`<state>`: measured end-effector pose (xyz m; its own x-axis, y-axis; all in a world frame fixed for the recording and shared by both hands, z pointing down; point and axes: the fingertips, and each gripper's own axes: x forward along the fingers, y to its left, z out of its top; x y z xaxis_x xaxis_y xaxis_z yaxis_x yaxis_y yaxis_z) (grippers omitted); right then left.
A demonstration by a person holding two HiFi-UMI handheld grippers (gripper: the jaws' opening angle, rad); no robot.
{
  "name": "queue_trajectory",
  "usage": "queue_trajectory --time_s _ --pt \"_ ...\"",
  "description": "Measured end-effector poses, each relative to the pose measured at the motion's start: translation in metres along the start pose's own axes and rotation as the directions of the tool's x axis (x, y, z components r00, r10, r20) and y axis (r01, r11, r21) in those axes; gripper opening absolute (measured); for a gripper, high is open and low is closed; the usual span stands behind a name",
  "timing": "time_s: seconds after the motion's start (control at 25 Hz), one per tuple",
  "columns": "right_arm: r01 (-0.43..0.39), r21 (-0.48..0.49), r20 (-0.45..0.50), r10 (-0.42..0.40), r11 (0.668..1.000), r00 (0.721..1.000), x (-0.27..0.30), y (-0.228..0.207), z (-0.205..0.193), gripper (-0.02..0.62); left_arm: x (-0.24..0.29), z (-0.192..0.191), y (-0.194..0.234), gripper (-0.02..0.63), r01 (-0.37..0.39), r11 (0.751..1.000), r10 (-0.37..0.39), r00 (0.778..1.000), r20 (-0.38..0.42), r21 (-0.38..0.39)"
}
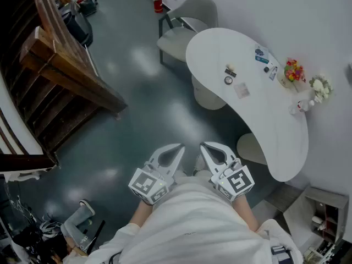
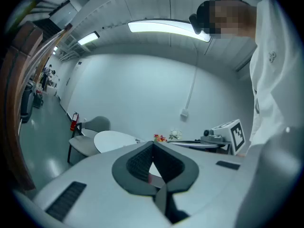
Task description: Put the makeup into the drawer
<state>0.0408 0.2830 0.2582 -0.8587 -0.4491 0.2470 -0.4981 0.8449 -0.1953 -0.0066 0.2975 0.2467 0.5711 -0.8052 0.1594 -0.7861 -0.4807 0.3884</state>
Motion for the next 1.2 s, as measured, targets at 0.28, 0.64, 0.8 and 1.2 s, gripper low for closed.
queue_trajectory --time_s 0.28,0.64,0.8,1.2 --pt "0.01 0.004 -0.006 -0.01 1.0 1.0 -0.003 0.004 -0.003 0.012 -0.006 -0.002 -0.006 0.009 -0.01 1.0 0.01 1.0 0.005 0.001" --pt "0.013 0.107 0.017 -0.015 0.994 1.0 -0.001 0.012 -0.005 0.012 -0.017 -0.008 -0.005 0.009 0.004 1.0 -0.004 1.0 -0.023 0.005" --pt "0.04 0.12 -0.001 -0.04 0.992 0.999 0.003 0.02 -0.013 0.012 -0.027 -0.014 -0.005 0.009 0.026 1.0 -0.026 0.999 -0.039 0.0" --pt "0.053 0.14 -0.071 -0.044 0.989 0.997 0.011 0.044 -0.039 0.012 -0.046 -0.042 0.004 0.009 0.024 0.998 -0.029 0.995 -0.09 -0.061"
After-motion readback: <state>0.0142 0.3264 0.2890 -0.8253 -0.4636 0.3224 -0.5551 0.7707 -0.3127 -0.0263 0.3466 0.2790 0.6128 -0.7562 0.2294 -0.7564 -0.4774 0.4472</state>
